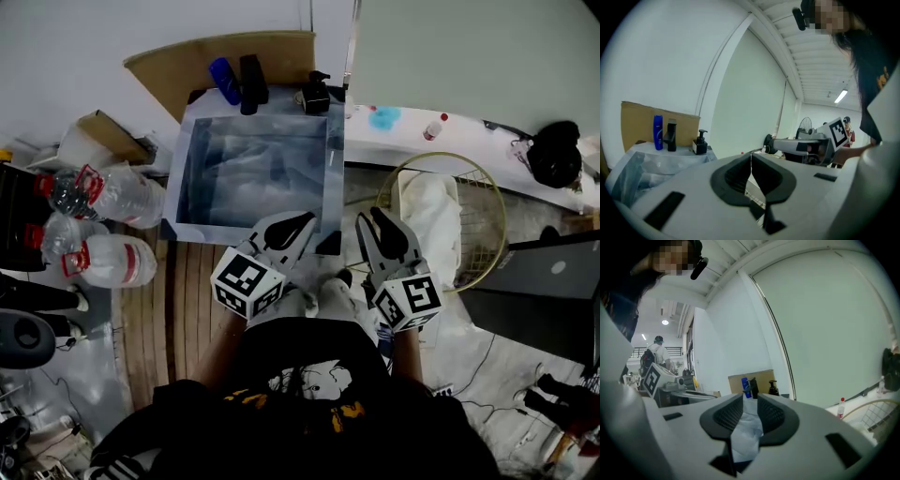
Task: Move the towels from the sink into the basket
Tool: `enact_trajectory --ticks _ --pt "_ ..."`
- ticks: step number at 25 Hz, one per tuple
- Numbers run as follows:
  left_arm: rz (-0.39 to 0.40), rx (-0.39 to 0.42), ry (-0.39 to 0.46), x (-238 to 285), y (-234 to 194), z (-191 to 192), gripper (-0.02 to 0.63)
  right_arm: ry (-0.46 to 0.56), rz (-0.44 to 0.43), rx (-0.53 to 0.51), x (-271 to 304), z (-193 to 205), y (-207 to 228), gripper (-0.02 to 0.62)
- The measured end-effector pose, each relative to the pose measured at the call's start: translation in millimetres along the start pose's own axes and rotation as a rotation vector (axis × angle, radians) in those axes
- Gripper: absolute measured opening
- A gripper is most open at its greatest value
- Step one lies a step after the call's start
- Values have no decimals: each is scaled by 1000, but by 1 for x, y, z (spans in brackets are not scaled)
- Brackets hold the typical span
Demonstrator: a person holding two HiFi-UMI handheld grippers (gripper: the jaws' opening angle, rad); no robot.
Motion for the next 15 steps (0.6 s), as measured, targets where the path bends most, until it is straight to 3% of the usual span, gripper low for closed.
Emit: enact_trajectory --ticks 7,15 --pt "6 7 40 -40 -1 12 8 -6 17 -45 -8 9 -49 51" --pt "20 6 55 -64 -1 22 8 -53 44 -123 -15 21 -69 11"
Point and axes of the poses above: the fingertips, and each gripper's own axes: x forward along the fingers, y to its right, z out of its underside, the point moved 1 cm from there along -x, backward along the fingers, and after that the axes turned 6 degrees about -y, right-handed, at the moved point
